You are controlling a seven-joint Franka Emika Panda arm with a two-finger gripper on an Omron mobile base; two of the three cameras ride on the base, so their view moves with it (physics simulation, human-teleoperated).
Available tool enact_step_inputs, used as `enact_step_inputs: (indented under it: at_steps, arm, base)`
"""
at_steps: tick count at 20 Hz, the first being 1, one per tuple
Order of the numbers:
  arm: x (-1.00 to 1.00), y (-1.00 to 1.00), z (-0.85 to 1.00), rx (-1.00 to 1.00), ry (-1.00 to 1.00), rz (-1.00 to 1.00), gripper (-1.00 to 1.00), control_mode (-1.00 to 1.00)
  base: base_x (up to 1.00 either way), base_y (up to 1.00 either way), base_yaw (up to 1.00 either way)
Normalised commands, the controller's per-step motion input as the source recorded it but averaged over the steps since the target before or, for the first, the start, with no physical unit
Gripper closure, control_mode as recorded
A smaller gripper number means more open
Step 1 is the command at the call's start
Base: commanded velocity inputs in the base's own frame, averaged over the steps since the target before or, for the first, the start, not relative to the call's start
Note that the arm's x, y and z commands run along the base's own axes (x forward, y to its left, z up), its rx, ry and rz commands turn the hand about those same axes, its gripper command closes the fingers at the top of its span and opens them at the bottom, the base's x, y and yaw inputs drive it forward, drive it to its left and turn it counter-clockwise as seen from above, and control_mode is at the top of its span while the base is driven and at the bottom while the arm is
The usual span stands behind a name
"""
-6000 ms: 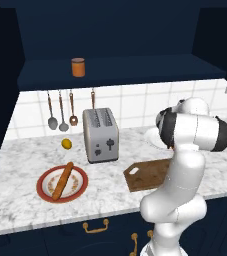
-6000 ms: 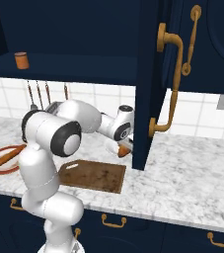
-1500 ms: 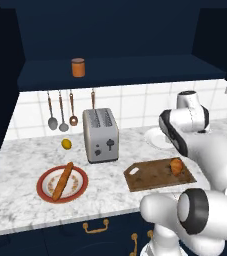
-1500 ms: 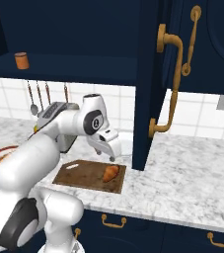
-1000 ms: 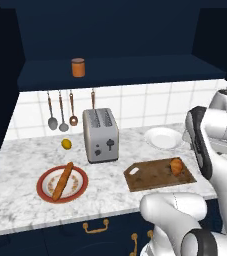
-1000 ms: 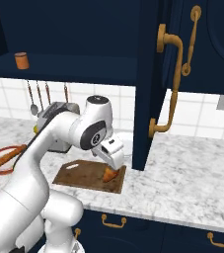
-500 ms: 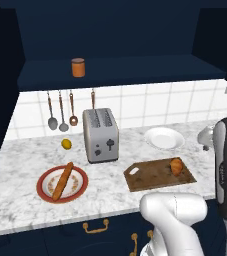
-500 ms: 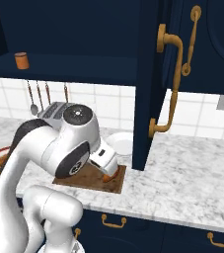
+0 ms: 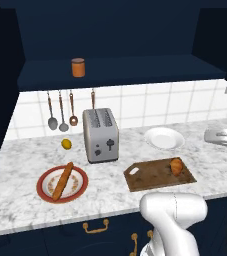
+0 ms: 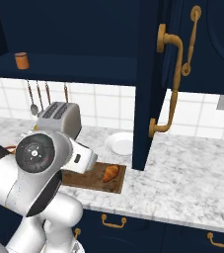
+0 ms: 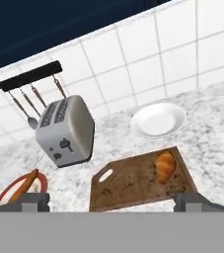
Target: From the different types of pastries on the counter, select a croissant and place it on the cutting board. Then retrieve a jar of jam from the cabinet and place it alongside the croissant on the cutting board.
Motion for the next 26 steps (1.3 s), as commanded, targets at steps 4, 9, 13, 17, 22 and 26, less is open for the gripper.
enact_step_inputs:
  at_steps: [4, 9, 13, 17, 22, 26]
  arm:
    - [-0.16, 0.39, 0.81, -0.06, -0.22, 0.06, -1.0, -1.0]
    - [-0.02, 0.43, 0.76, -0.11, -0.09, 0.02, -1.0, -1.0]
    - [-0.07, 0.33, 0.89, -0.15, -0.05, 0.0, -1.0, -1.0]
    - [-0.44, 0.04, 0.91, -0.14, -0.18, 0.0, -1.0, -1.0]
    - [0.38, 0.15, 0.11, -0.17, 0.09, 0.02, -1.0, -1.0]
    - [0.37, 0.0, -0.14, -0.02, -0.06, 0.0, -1.0, -1.0]
  base:
    - [0.0, 0.0, 0.0]
    - [0.0, 0.0, 0.0]
    - [0.0, 0.0, 0.0]
    - [0.0, 0.0, 0.0]
    - [0.0, 0.0, 0.0]
    - [0.0, 0.0, 0.0]
